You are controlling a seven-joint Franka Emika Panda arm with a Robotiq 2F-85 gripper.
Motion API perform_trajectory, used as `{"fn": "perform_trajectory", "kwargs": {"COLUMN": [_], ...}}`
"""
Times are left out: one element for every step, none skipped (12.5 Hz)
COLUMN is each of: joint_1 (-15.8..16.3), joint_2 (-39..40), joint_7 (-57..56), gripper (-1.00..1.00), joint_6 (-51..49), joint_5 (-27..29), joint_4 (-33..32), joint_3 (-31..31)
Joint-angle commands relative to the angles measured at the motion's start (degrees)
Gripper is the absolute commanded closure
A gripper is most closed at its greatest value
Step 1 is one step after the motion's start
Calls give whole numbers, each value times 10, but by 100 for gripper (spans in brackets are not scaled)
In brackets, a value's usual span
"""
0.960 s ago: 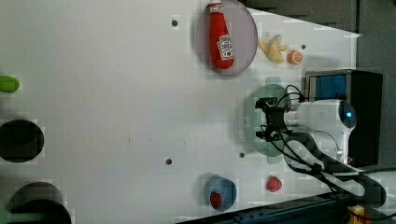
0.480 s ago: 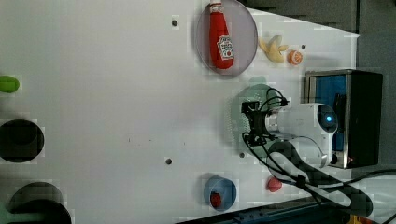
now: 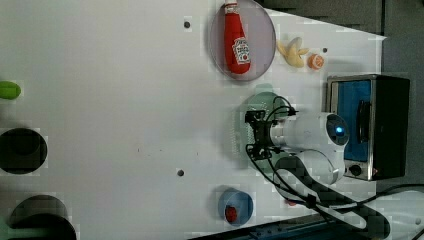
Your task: Drag strainer right to left.
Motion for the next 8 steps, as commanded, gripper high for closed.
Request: {"fn": "perform_trajectory", "kwargs": {"joint_1": [52, 63, 74, 84, 94, 105, 114, 123], "joint_2": [12, 18, 25, 32, 37, 42, 47, 51], "joint_7": [69, 69, 70, 70, 70, 71, 82, 94], "gripper": [-100, -100, -100, -100, -100, -100, -100, -100], "joint_6": [-16, -16, -23, -27, -27, -29, -36, -39], "joint_5": [39, 50, 60, 68, 76, 82, 88, 92], "joint_4": [38, 49, 60, 71, 82, 93, 103, 112], "joint_3": [20, 22, 22, 22, 23, 24, 24, 24]}}
